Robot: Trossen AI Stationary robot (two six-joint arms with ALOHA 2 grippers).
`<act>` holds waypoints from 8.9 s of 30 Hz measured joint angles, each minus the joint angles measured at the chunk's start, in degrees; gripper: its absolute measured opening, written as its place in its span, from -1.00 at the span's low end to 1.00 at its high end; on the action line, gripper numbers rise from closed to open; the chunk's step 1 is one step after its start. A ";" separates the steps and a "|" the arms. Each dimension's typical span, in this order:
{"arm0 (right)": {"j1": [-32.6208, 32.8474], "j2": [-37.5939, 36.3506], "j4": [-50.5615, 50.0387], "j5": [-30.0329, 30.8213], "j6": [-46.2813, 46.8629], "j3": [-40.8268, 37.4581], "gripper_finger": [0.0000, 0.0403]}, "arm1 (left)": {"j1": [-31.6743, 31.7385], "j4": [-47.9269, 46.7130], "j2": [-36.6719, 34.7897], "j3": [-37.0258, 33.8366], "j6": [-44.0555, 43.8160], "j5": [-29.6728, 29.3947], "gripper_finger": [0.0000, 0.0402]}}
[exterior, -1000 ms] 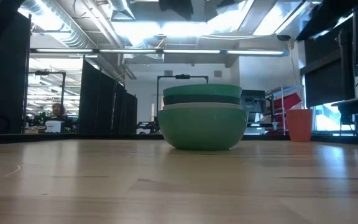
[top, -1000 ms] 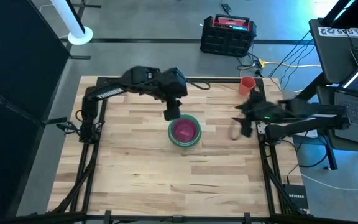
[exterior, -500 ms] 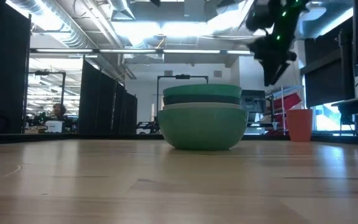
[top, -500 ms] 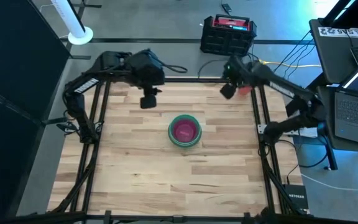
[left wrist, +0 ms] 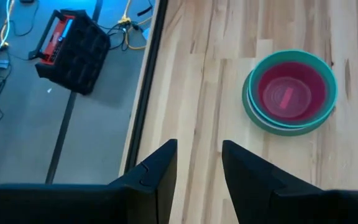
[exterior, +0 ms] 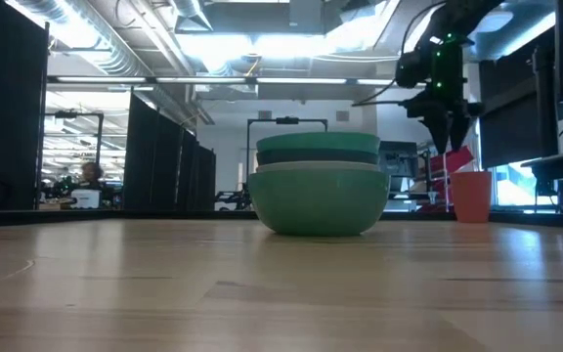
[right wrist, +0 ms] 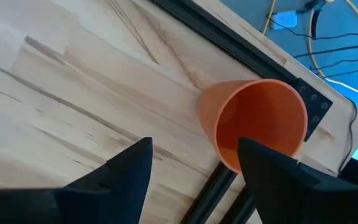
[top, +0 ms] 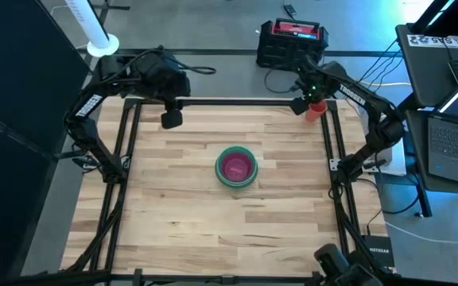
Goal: Nest bowls inside each other
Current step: Move the orange cup to the center of the table, then return to Home Position
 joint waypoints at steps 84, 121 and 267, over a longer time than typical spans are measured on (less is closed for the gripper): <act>56.30 5.54 6.60 -13.78 9.09 -7.68 -1.00 | 0.23 -0.05 0.11 0.00 0.77 0.02 -0.45; 56.33 5.14 8.37 -15.67 10.12 -7.17 -0.57 | 0.23 -0.03 0.11 0.00 0.82 0.00 -0.45; 56.28 -90.57 67.86 9.19 32.78 -69.49 -1.00 | -15.53 90.88 -86.29 -134.51 -24.70 9.80 -1.00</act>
